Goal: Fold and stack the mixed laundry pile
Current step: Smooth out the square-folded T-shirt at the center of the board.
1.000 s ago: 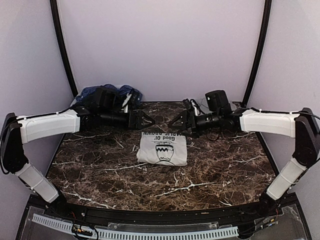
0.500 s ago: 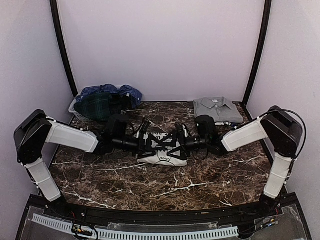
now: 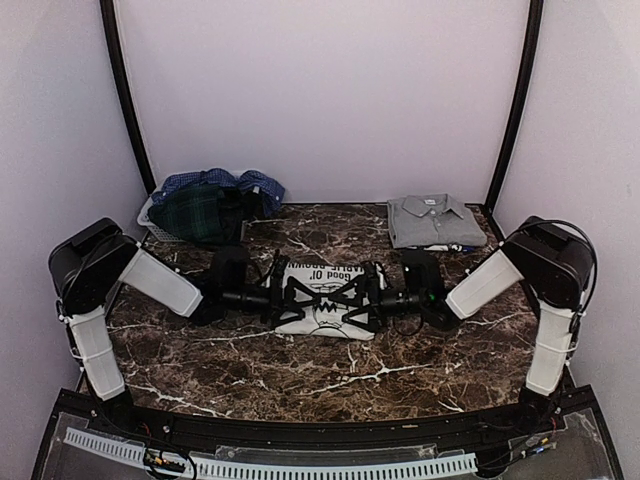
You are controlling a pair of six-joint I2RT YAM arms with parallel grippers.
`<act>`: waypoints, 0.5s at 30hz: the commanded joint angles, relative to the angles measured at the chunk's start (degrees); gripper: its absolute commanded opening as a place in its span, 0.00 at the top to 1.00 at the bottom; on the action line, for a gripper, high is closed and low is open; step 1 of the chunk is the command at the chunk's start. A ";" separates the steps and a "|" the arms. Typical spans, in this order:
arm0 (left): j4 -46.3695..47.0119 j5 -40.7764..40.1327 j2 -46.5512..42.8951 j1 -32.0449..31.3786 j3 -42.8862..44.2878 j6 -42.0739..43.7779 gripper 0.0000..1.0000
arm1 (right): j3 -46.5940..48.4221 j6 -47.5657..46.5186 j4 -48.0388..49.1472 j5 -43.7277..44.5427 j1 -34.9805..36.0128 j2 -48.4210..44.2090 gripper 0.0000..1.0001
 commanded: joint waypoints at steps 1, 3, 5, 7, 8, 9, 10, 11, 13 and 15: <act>-14.06 -5.58 -8.71 1.28 1.21 7.09 0.01 | 0.14 -8.01 -16.62 0.82 -1.44 -6.99 0.01; -17.77 -6.12 -11.10 1.28 3.91 9.10 0.01 | 2.99 -10.80 -20.34 0.81 -2.11 -10.50 0.01; -18.39 -5.71 -10.89 1.28 6.59 9.57 0.01 | 7.29 -12.73 -23.60 1.25 -2.56 -10.88 0.02; -16.67 -4.86 -7.88 1.28 9.21 9.52 0.01 | 12.16 -13.61 -24.37 0.21 -2.90 -7.03 0.01; -15.77 -4.59 -5.39 1.33 11.06 9.83 0.01 | 14.29 -13.17 -23.44 -0.46 -3.12 -4.98 0.02; -15.36 -4.52 -4.06 1.51 12.01 10.08 0.01 | 16.50 -12.52 -21.86 -1.05 -3.30 -2.75 0.02; -14.41 -3.96 -1.47 1.70 13.93 10.19 0.01 | 18.11 -11.98 -20.69 -1.64 -3.51 -0.66 0.02; -14.15 -3.67 -0.30 2.07 14.81 10.29 0.01 | 19.78 -11.52 -20.11 -2.34 -3.75 1.63 0.02; -13.79 -3.29 2.84 2.53 17.28 10.77 0.01 | 21.86 -10.89 -18.79 -3.54 -4.40 5.24 0.02; -14.10 -3.44 5.37 3.10 18.85 11.09 0.01 | 22.74 -11.25 -18.56 -3.81 -5.23 7.63 0.02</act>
